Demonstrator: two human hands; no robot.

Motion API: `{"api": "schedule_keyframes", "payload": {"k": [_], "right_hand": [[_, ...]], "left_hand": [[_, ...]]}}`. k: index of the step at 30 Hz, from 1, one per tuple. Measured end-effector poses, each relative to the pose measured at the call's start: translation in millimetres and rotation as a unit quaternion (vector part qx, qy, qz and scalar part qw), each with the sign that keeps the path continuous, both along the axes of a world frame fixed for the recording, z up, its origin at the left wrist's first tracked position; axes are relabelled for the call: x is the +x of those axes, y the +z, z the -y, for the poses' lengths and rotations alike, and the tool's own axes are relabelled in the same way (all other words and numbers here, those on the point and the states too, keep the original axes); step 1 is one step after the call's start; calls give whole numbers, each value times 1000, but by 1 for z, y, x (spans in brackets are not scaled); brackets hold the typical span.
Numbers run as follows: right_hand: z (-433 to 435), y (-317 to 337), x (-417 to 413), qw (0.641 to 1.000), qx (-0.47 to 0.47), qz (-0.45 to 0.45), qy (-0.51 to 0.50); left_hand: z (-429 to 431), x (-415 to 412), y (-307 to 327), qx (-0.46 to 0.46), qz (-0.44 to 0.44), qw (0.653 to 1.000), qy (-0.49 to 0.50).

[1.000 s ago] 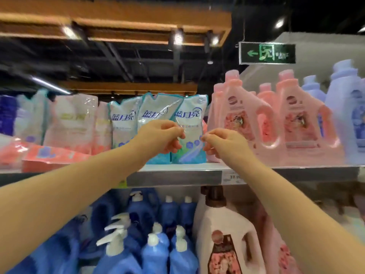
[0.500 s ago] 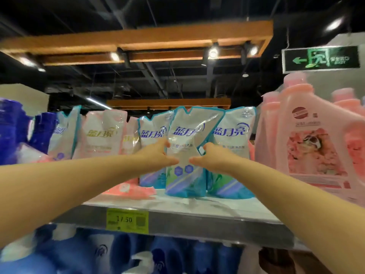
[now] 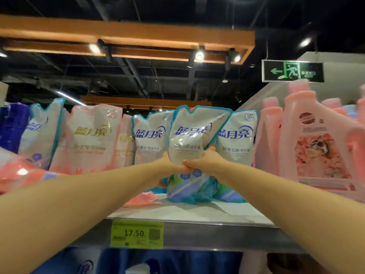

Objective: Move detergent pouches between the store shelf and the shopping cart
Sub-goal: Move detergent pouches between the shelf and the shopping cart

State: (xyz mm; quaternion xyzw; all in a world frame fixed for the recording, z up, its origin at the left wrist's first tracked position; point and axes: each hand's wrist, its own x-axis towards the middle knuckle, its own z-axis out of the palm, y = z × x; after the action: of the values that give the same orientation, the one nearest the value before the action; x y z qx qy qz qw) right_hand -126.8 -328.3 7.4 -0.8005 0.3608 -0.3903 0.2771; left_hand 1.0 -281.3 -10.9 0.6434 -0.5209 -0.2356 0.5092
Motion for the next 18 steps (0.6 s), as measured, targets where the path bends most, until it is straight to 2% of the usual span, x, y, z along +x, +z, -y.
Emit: {"api": "schedule_keyframes", "payload": {"k": [2, 4, 7, 10, 13, 18], "right_hand": [[-4, 1, -1, 1000, -26, 15, -7], [-13, 5, -7, 998, -52, 35, -3], [-27, 10, -22, 993, -92, 72, -10], [-47, 14, -39, 987, -103, 125, 19], [-70, 17, -59, 967, -124, 220, 41], [-116, 22, -129, 930, -158, 323, 78]], "left_hand": [[-4, 0, 1, -6, 9, 999, -33], [-15, -6, 6, -15, 53, 996, -71], [-31, -18, 20, -95, 94, 985, -106], [-57, -37, 38, -170, 142, 961, -168], [-84, -58, 51, -225, 154, 947, -167], [-117, -115, 67, -286, 210, 927, -124]]}}
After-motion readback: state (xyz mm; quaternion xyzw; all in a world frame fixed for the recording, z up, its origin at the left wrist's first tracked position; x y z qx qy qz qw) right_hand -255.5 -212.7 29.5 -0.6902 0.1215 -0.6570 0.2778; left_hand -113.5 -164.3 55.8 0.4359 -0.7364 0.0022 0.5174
